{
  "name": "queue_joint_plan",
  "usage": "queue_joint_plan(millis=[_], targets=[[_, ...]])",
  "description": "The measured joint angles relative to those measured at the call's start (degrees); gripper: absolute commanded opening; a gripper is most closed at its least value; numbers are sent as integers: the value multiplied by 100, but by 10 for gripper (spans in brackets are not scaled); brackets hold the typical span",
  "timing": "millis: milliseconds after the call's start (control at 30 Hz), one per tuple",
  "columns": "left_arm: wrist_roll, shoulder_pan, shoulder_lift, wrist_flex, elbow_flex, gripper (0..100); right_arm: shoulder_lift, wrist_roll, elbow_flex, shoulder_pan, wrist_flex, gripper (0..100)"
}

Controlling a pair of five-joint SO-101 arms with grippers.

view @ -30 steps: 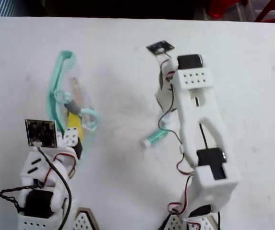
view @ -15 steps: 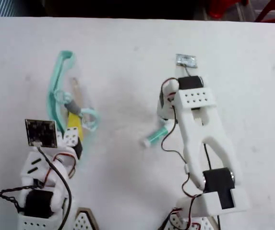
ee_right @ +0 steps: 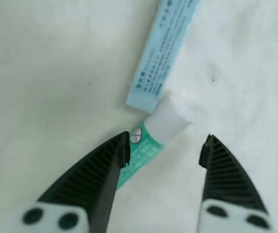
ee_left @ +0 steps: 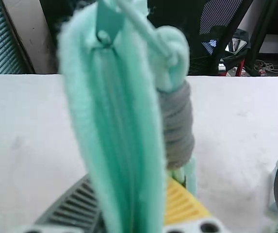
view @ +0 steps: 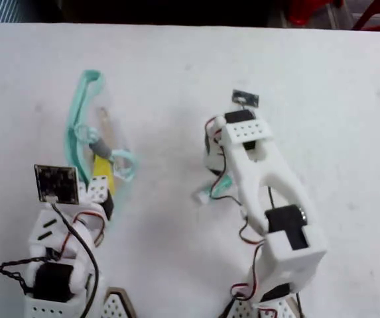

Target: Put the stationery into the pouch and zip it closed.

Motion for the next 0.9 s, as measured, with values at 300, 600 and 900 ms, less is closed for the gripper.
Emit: queue_joint_plan(millis=[300,600,900], targets=[[0,0,0,0,0,24,396,0,0,53,-229,89],[0,0,0,0,0,24,396,0,0,62,-220,17],[0,0,0,0,0,26,26,0,-360,413,589,17]])
